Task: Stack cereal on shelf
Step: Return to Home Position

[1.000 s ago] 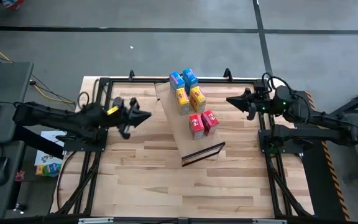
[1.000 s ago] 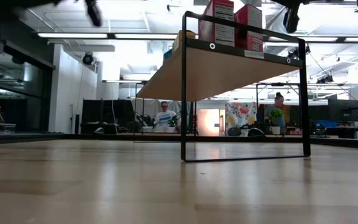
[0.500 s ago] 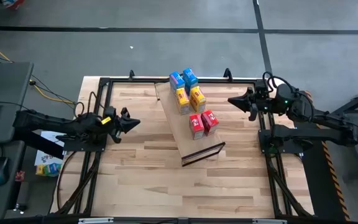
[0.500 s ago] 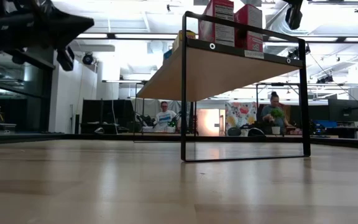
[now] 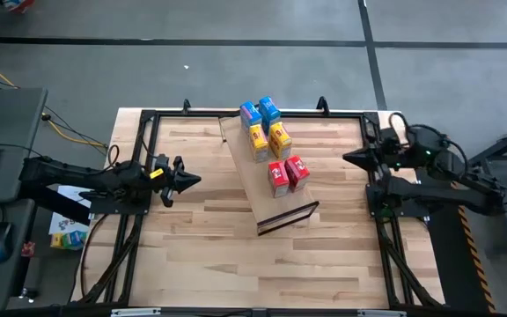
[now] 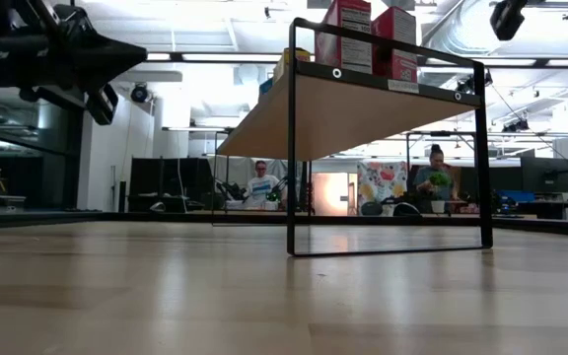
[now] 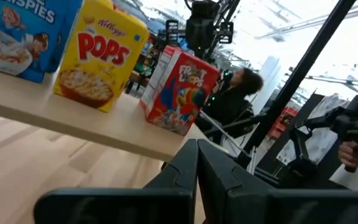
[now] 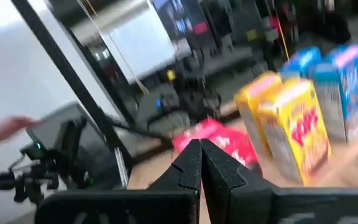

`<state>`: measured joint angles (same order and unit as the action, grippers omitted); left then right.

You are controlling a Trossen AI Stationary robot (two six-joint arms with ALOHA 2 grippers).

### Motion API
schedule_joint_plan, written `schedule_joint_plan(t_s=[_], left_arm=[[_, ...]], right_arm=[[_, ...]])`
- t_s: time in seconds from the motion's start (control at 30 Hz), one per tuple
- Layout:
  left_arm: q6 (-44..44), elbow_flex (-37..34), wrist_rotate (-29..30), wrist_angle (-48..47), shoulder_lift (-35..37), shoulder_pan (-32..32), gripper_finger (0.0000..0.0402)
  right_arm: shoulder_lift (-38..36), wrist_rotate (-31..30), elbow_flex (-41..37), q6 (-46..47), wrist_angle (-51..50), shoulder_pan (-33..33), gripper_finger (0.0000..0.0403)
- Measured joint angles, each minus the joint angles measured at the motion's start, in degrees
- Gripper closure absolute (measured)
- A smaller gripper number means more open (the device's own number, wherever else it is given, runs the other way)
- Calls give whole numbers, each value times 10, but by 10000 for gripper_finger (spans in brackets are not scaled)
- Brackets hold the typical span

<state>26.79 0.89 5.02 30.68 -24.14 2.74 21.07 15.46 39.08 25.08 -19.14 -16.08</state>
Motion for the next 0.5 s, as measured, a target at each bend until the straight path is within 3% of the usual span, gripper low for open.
schedule_joint_plan(t_s=[0.27, 0.5], left_arm=[[0, 0, 1, -27, 4, 0, 401], [0, 1, 2, -153, 69, -1, 401]], right_arm=[[-57, 13, -176, 17, 260, 0, 403], [-63, 0, -276, 14, 302, 8, 403]])
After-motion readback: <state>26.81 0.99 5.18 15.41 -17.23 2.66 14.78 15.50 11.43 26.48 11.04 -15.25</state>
